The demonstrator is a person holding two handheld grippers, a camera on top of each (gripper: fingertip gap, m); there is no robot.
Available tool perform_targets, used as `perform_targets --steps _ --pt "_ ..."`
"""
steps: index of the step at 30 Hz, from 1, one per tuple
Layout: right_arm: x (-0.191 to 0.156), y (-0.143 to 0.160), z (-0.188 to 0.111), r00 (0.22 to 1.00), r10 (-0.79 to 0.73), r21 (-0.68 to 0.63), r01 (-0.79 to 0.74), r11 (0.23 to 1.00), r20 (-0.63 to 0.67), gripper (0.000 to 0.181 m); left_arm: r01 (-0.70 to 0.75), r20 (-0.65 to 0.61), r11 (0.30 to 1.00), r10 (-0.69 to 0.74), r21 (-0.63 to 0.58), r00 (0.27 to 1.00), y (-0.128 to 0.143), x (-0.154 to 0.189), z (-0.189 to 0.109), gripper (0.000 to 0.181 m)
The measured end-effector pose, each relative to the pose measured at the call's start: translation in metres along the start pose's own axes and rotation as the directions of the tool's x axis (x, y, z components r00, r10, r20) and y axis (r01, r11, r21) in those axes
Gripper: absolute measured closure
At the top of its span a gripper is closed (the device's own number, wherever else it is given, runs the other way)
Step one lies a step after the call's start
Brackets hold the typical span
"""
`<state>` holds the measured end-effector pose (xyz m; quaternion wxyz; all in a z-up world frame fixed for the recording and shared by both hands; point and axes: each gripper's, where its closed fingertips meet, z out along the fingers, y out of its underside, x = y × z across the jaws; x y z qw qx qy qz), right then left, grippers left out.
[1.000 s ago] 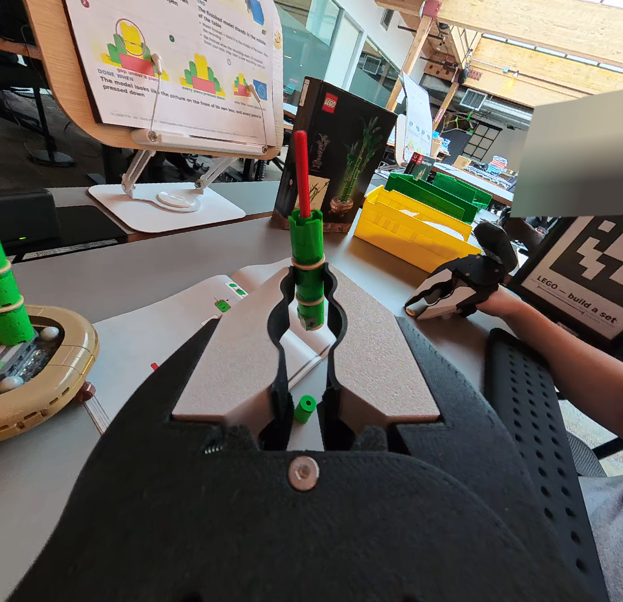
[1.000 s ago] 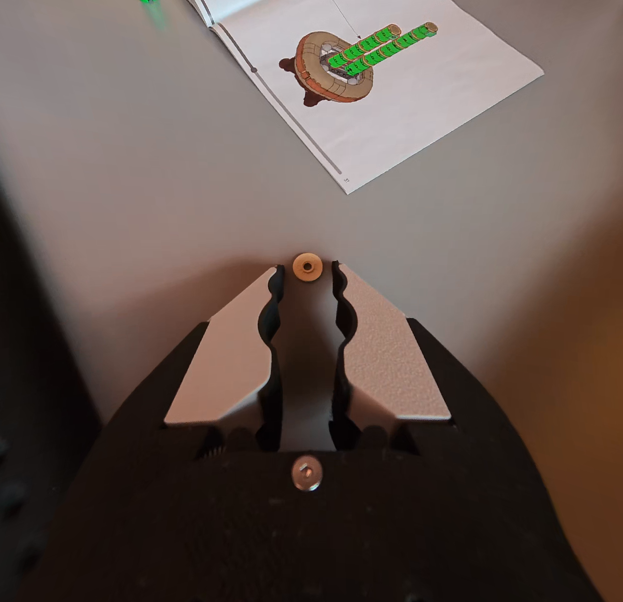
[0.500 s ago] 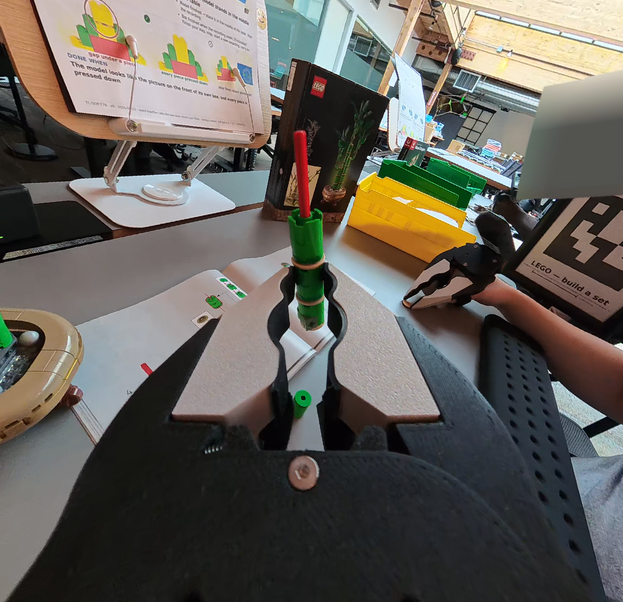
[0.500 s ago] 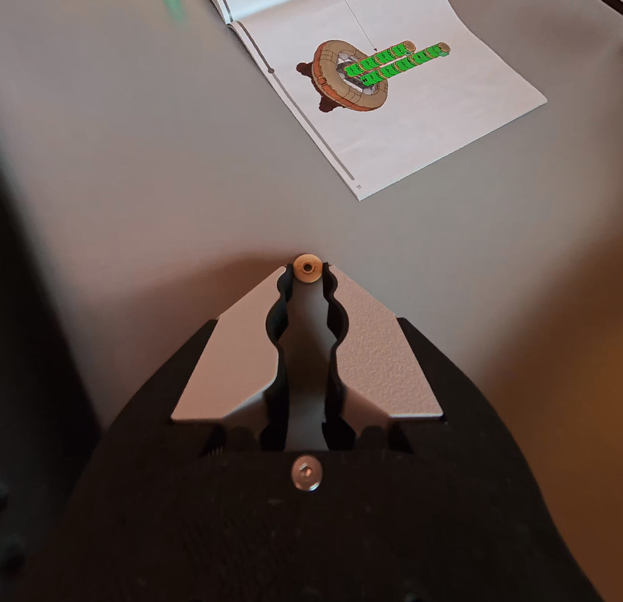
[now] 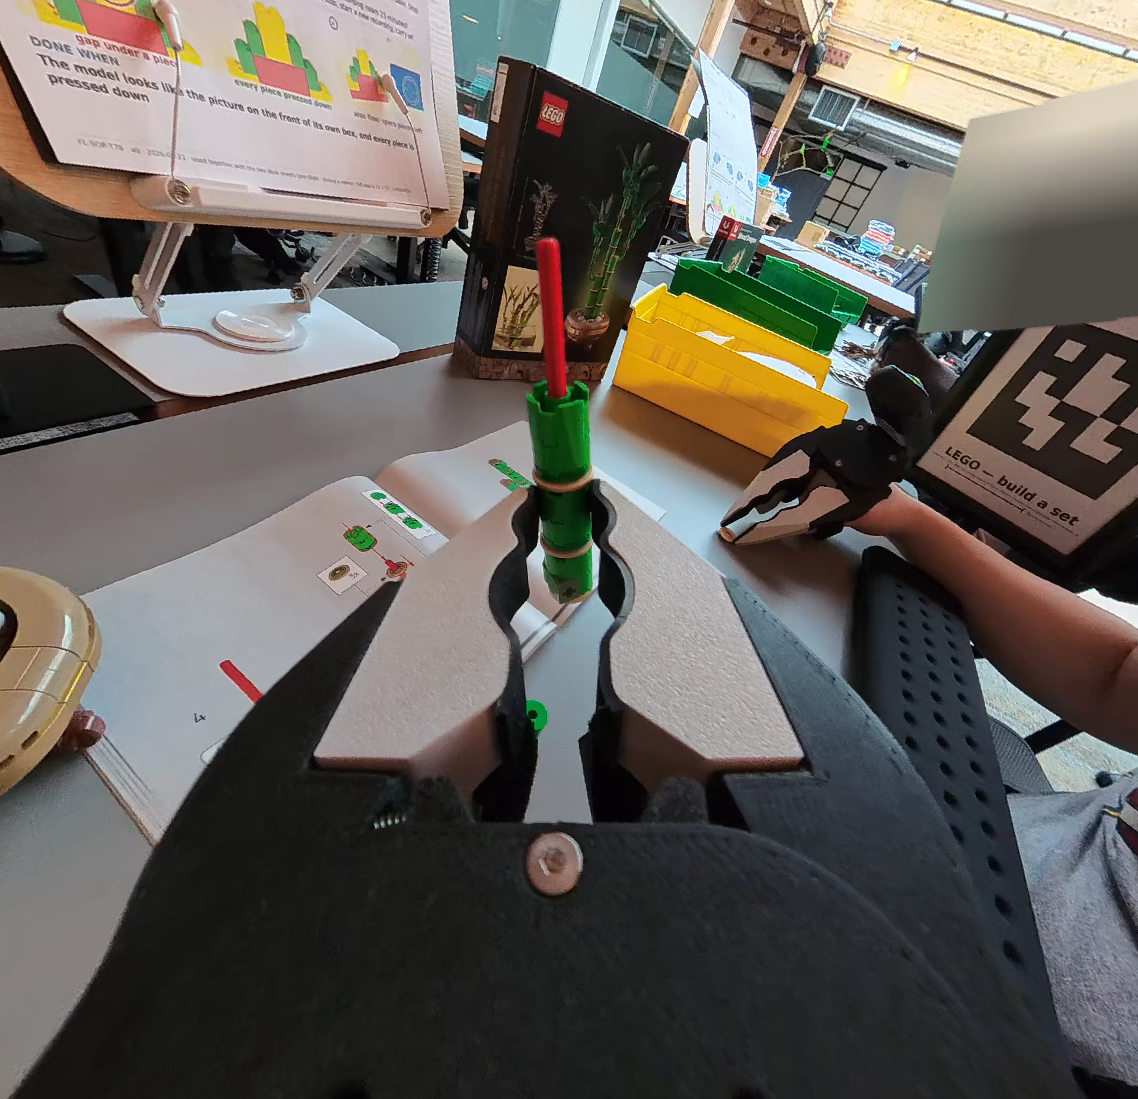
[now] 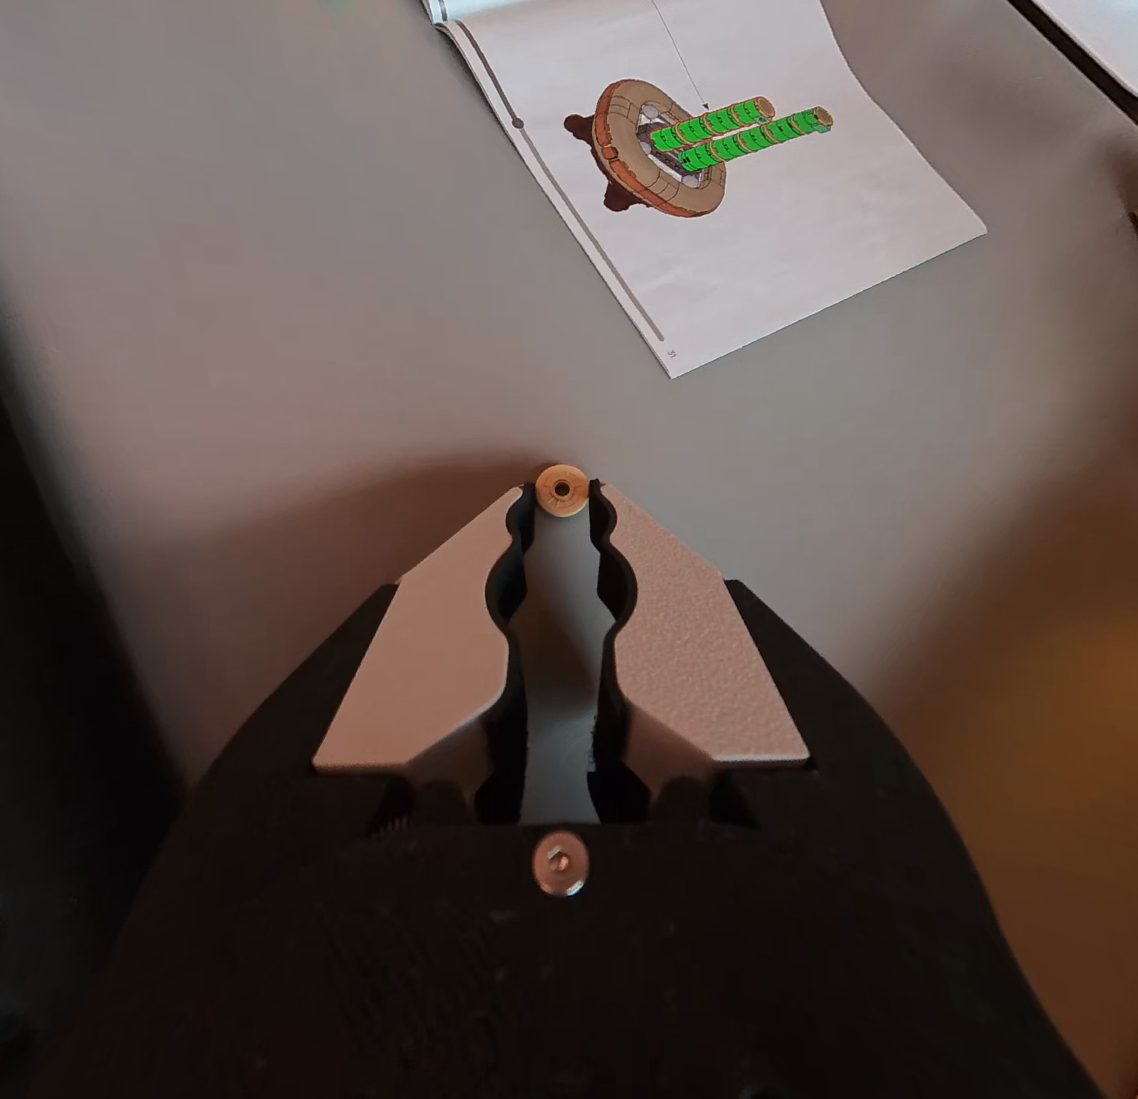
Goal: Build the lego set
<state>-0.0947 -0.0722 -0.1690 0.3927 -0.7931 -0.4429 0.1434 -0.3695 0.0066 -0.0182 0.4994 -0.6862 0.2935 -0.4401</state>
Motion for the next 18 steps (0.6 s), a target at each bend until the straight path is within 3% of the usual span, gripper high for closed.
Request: perform_targets --steps 10,18 --pt "-0.0024 -0.0002 0.0 1.0 0.004 0.018 -0.004 1.0 0.012 0.165 0.029 -0.026 0.999 -0.03 -0.035 0.999 0.0064 0.0026 0.0027 0.167" --pt "-0.0029 -0.0005 0.0 1.0 -0.003 0.019 0.003 1.0 0.008 0.165 0.081 -0.051 0.997 -0.08 0.008 0.995 -0.0008 0.0012 -0.0028 0.167"
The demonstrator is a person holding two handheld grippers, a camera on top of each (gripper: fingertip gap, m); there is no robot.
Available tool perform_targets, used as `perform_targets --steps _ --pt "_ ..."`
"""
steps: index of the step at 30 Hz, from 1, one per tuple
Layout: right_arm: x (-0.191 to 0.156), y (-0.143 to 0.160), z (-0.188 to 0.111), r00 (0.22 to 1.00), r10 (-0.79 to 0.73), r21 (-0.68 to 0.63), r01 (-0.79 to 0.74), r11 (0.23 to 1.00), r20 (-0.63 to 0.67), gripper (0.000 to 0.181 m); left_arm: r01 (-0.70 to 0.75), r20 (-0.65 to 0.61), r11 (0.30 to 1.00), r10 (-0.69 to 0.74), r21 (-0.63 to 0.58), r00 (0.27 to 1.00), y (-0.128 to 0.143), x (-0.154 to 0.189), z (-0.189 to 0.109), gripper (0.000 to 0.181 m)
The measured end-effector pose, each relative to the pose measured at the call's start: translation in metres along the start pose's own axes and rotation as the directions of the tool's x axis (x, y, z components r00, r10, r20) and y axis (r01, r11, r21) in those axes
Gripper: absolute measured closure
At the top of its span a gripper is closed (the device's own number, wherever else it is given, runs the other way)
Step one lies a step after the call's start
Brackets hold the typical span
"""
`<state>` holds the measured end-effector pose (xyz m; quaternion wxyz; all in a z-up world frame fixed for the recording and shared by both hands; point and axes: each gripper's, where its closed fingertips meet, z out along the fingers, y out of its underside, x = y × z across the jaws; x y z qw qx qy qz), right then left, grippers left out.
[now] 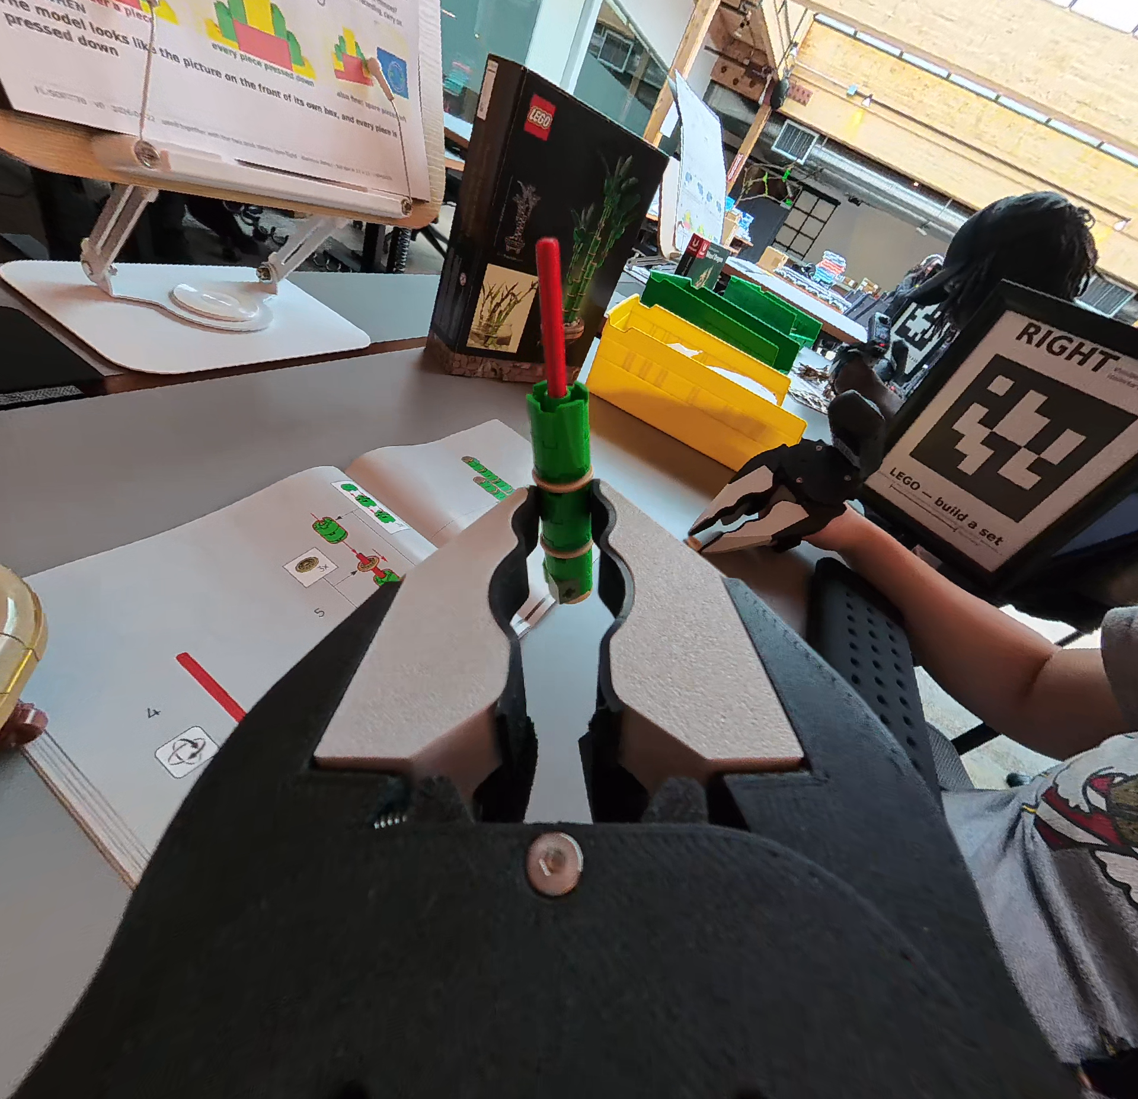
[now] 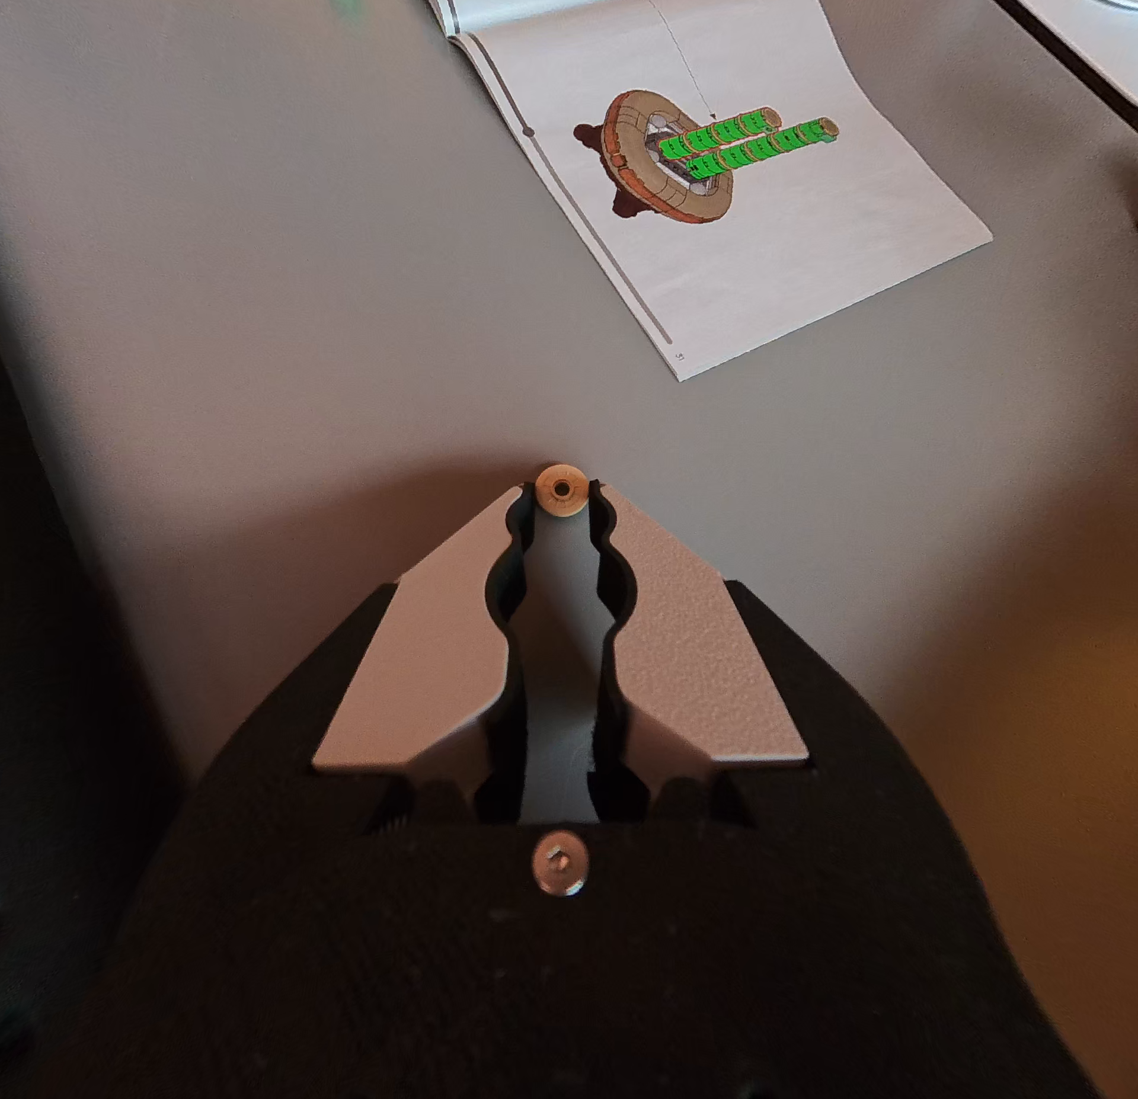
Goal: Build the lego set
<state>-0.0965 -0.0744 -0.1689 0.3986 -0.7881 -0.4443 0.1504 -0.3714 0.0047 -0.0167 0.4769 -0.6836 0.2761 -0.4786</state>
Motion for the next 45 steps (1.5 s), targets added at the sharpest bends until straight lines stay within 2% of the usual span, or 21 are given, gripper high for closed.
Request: perform_targets --steps 8,13,24,36,45 --pt "-0.007 -0.01 0.0 0.993 -0.113 -0.023 0.112 0.993 -0.044 0.165 -0.001 0.029 0.996 -0.001 0.09 1.0 -0.018 -0.007 -0.018 0.167" --pt "-0.018 -0.028 0.001 0.982 -0.183 -0.014 0.182 0.983 -0.054 0.165 0.063 -0.026 0.991 -0.06 0.119 0.998 -0.021 -0.005 -0.019 0.167" --pt "-0.054 -0.058 0.015 0.951 -0.307 0.027 0.308 0.951 -0.024 0.165 0.123 -0.144 0.988 -0.108 0.094 0.984 -0.018 0.011 -0.014 0.167" --pt "-0.052 -0.057 0.014 0.954 -0.297 0.056 0.298 0.953 -0.029 0.165 0.111 -0.146 0.991 -0.099 0.077 0.984 -0.015 0.013 -0.012 0.167" --pt "-0.051 -0.051 0.017 0.947 -0.319 0.029 0.32 0.947 -0.034 0.165 0.095 -0.138 0.994 -0.086 0.062 0.987 -0.012 0.014 -0.01 0.167"
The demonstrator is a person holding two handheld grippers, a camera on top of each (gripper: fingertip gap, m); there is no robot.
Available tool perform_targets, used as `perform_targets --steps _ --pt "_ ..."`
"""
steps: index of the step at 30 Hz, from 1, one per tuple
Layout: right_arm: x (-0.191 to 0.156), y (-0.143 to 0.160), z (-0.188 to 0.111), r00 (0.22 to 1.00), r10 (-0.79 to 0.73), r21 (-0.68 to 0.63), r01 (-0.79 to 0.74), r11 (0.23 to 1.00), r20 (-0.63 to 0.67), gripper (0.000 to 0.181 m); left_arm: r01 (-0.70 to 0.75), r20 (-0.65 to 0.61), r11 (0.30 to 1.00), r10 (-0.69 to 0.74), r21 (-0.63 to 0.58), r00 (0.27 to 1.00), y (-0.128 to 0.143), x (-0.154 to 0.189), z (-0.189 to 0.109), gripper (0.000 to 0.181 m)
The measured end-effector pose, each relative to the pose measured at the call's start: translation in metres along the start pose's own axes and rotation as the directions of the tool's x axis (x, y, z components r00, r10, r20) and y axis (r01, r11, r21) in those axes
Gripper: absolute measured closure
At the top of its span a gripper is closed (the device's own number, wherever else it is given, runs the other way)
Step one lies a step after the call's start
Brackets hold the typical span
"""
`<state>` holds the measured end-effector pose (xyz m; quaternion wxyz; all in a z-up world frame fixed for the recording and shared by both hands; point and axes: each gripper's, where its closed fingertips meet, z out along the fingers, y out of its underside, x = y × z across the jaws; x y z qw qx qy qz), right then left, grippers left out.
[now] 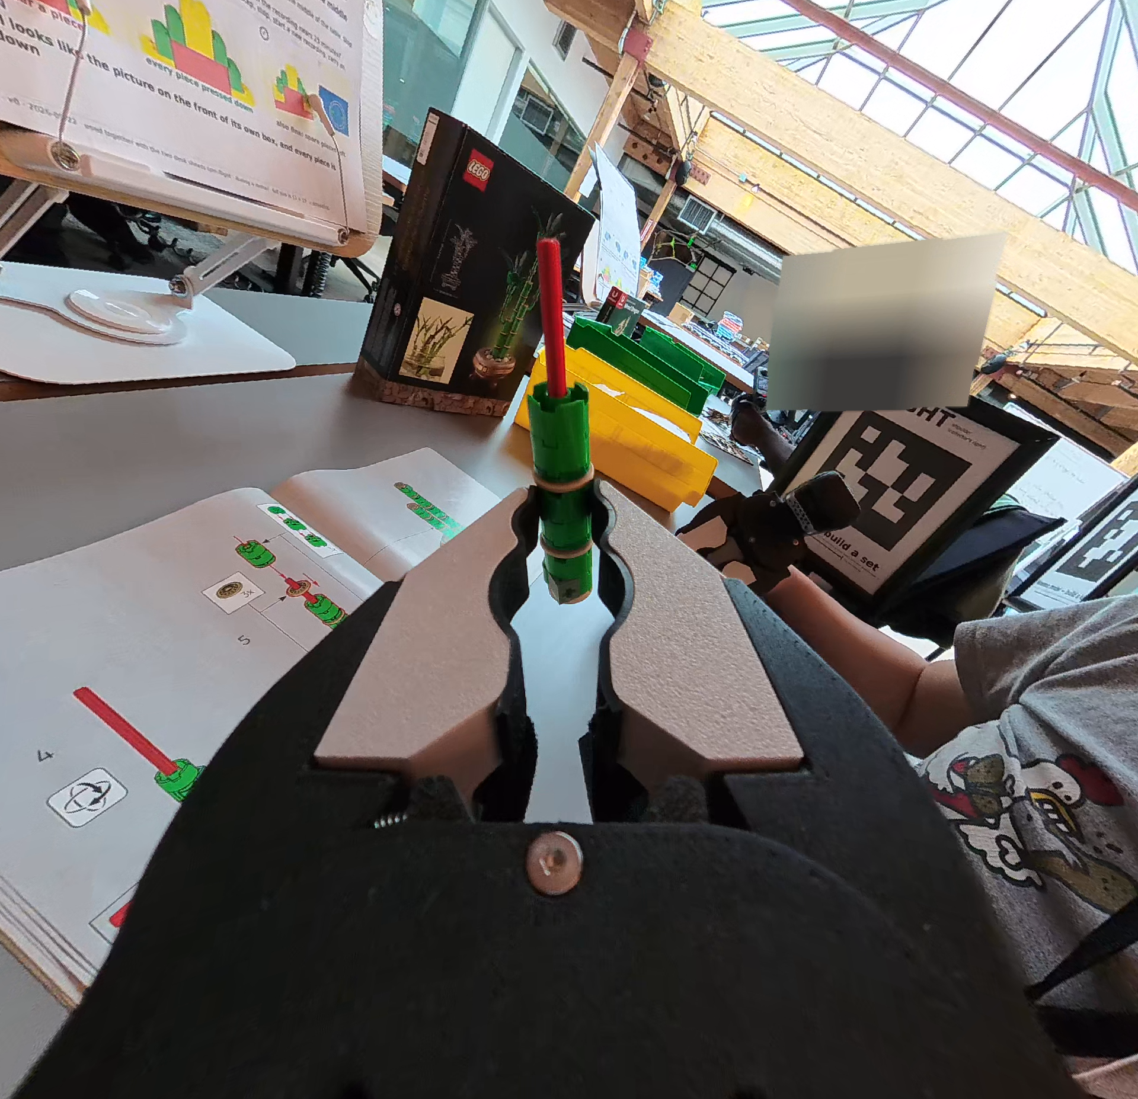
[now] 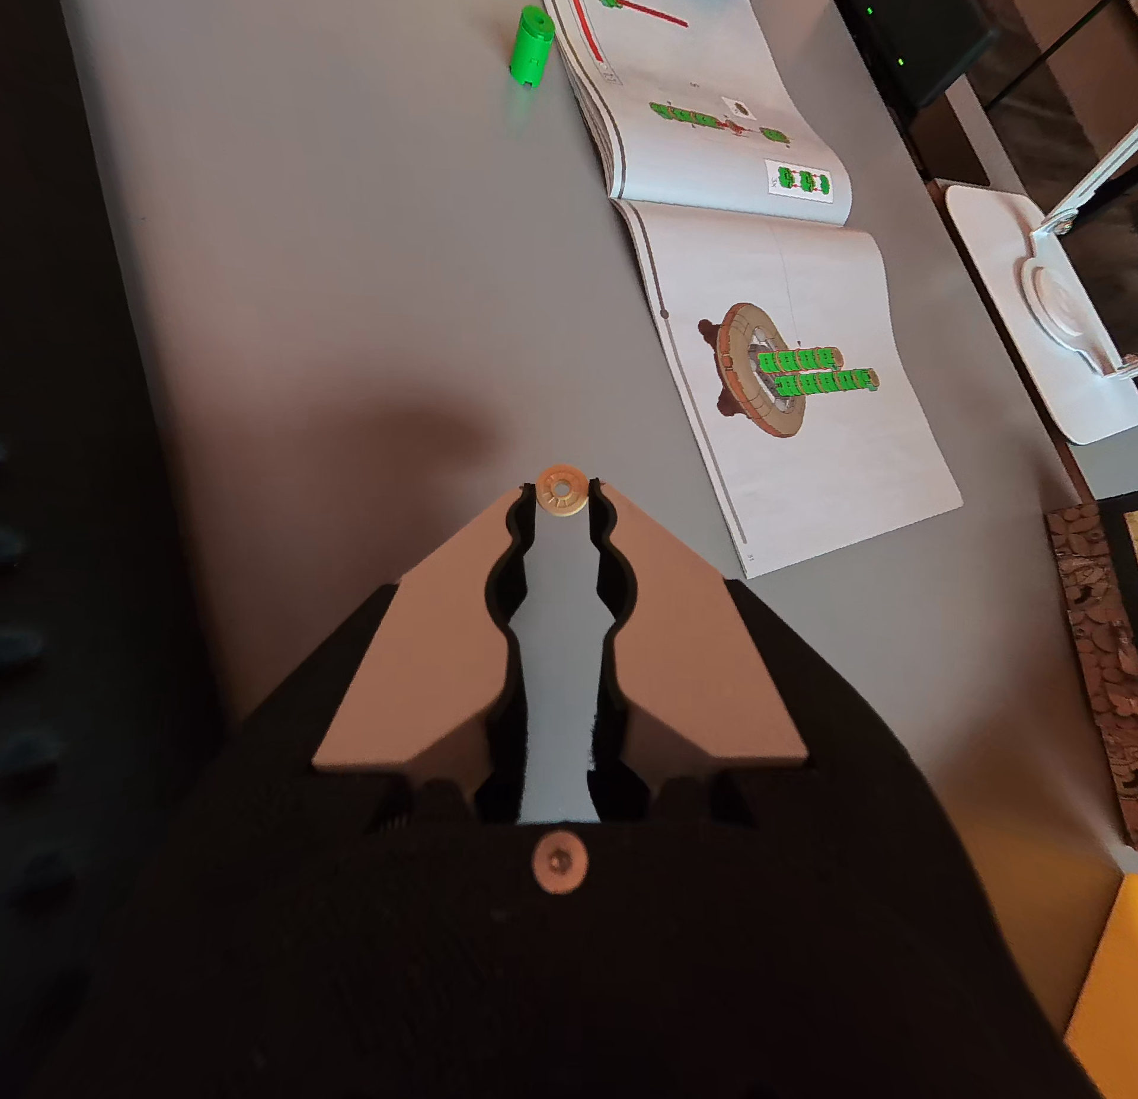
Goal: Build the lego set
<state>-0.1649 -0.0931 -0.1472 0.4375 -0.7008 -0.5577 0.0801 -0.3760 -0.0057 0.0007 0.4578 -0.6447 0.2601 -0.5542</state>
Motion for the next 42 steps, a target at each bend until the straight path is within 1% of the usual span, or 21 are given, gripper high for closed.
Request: perform_targets --steps 14,20,22,24,27,29,31,33,37,39,42 --pt "0.003 0.002 -0.001 1.0 0.007 0.008 -0.007 1.0 -0.003 0.165 -0.029 0.018 0.999 0.029 -0.037 0.999 0.006 -0.001 0.003 0.167" --pt "0.005 0.002 -0.002 1.0 0.009 0.013 -0.009 1.0 -0.009 0.165 -0.063 0.043 0.995 0.067 -0.08 0.997 0.013 -0.003 0.007 0.167" --pt "0.008 -0.004 -0.005 1.0 0.01 0.039 -0.01 0.999 -0.013 0.165 -0.092 0.054 0.99 0.098 -0.104 0.994 0.017 -0.004 0.01 0.167" --pt "0.017 -0.026 -0.012 1.0 0.01 0.112 -0.008 0.994 -0.016 0.165 -0.14 0.043 0.98 0.148 -0.138 0.988 0.024 -0.001 0.015 0.167" --pt "0.038 -0.082 -0.034 1.0 -0.007 0.284 0.011 0.959 -0.015 0.165 -0.287 0.021 0.933 0.298 -0.216 0.954 0.039 0.006 0.026 0.167" --pt "0.05 -0.119 -0.044 0.999 -0.017 0.363 0.0 0.932 0.044 0.165 -0.402 0.036 0.873 0.428 -0.275 0.903 0.048 0.006 0.03 0.167" --pt "0.056 -0.152 -0.047 0.991 -0.036 0.413 -0.021 0.91 0.129 0.165 -0.485 0.026 0.814 0.519 -0.32 0.854 0.055 0.008 0.032 0.167" --pt "0.063 -0.178 -0.041 0.983 -0.074 0.421 -0.005 0.907 0.17 0.165 -0.529 0.007 0.78 0.563 -0.334 0.826 0.059 0.011 0.034 0.167" --pt "0.067 -0.217 -0.021 0.963 -0.194 0.385 0.109 0.917 0.189 0.165 -0.55 -0.004 0.752 0.589 -0.364 0.808 0.066 0.01 0.036 0.167" --pt "0.065 -0.226 -0.008 0.951 -0.243 0.346 0.167 0.923 0.192 0.165 -0.567 -0.011 0.73 0.61 -0.382 0.793 0.069 0.009 0.037 0.167" --pt "0.057 -0.227 0.014 0.935 -0.28 0.294 0.211 0.932 0.217 0.165 -0.595 -0.02 0.696 0.643 -0.403 0.765 0.073 0.009 0.038 0.167"
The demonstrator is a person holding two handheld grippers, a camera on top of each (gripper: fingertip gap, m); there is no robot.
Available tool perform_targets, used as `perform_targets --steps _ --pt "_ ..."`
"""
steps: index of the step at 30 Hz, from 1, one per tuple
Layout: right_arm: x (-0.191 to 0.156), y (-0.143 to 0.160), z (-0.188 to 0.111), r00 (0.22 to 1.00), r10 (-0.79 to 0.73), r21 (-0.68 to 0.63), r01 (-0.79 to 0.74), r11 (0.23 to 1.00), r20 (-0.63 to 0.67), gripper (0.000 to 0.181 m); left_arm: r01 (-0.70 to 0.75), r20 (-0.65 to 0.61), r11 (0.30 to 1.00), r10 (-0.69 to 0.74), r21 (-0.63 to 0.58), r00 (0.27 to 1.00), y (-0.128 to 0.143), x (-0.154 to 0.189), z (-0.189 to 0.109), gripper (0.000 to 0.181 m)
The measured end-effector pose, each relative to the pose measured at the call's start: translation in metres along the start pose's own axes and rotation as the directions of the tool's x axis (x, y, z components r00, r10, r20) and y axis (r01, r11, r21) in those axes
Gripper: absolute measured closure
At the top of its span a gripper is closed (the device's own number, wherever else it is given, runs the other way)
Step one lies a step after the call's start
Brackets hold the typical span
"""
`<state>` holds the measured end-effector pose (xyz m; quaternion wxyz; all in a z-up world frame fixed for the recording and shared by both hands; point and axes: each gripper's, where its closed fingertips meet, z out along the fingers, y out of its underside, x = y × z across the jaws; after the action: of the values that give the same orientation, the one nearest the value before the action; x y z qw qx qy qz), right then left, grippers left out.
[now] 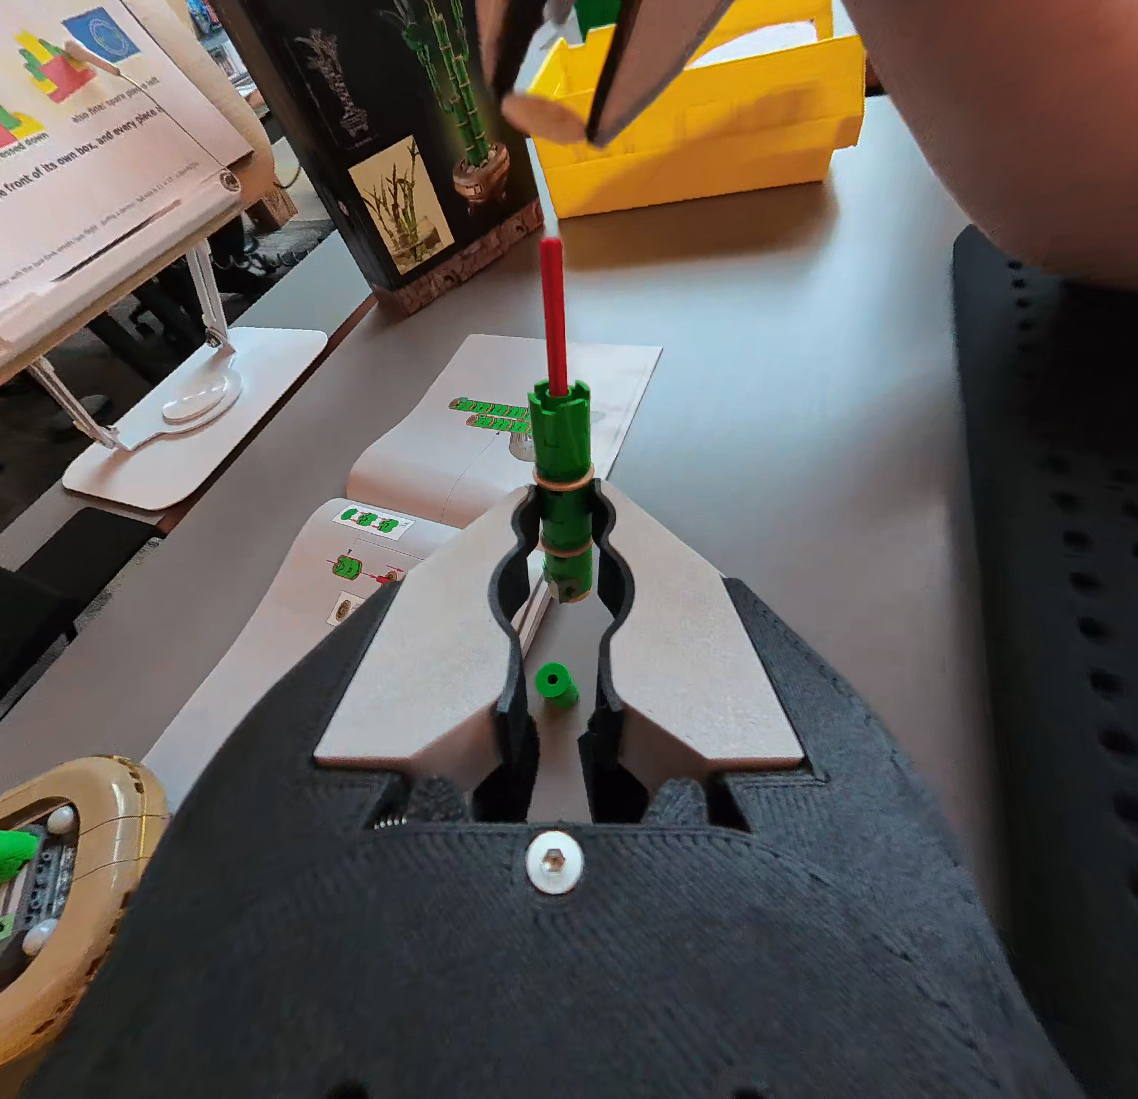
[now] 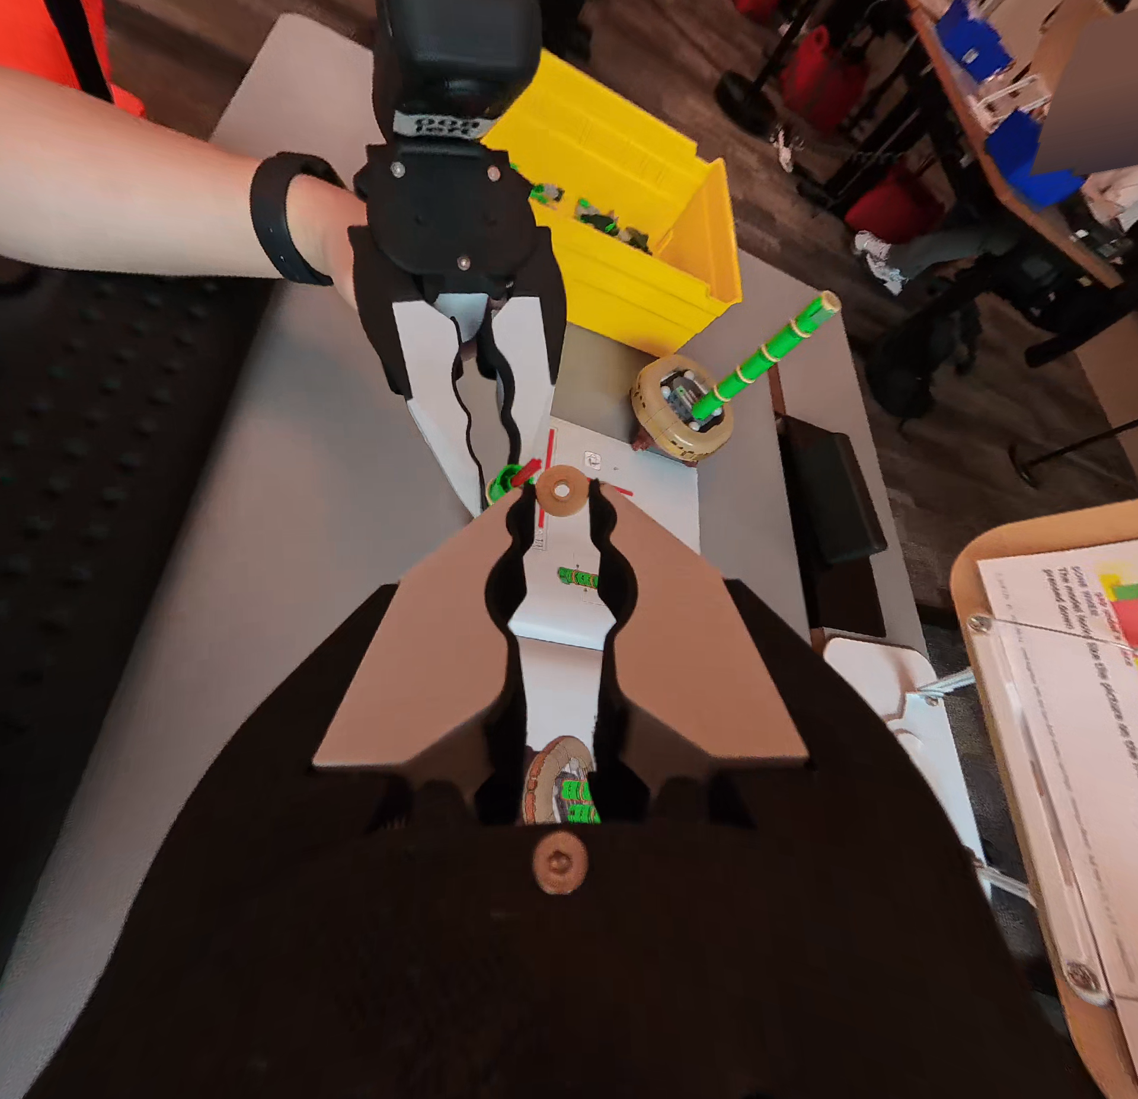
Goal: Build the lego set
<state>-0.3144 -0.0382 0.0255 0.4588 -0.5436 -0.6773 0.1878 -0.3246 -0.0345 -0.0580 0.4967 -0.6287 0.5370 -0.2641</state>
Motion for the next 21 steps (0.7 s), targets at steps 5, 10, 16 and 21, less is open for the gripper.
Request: perform_targets --steps 5,10,16,21 --pt "-0.013 0.0 0.019 0.996 0.023 0.019 -0.024 1.0 0.091 0.165 -0.047 0.017 0.998 0.047 -0.036 0.999 0.005 0.001 0.001 0.167" --pt "-0.015 0.0 0.019 0.993 0.03 0.04 -0.035 0.999 0.113 0.165 -0.055 0.018 0.998 0.056 -0.038 0.998 0.005 0.001 0.001 0.167" --pt "-0.015 -0.009 0.012 0.99 0.045 0.105 -0.059 0.993 0.131 0.165 -0.063 0.018 0.998 0.063 -0.028 0.998 0.004 0.002 0.0 0.167" --pt "-0.015 -0.006 0.012 0.991 0.046 0.099 -0.059 0.993 0.125 0.165 -0.072 0.011 0.997 0.072 -0.019 0.997 0.002 0.004 0.001 0.167"
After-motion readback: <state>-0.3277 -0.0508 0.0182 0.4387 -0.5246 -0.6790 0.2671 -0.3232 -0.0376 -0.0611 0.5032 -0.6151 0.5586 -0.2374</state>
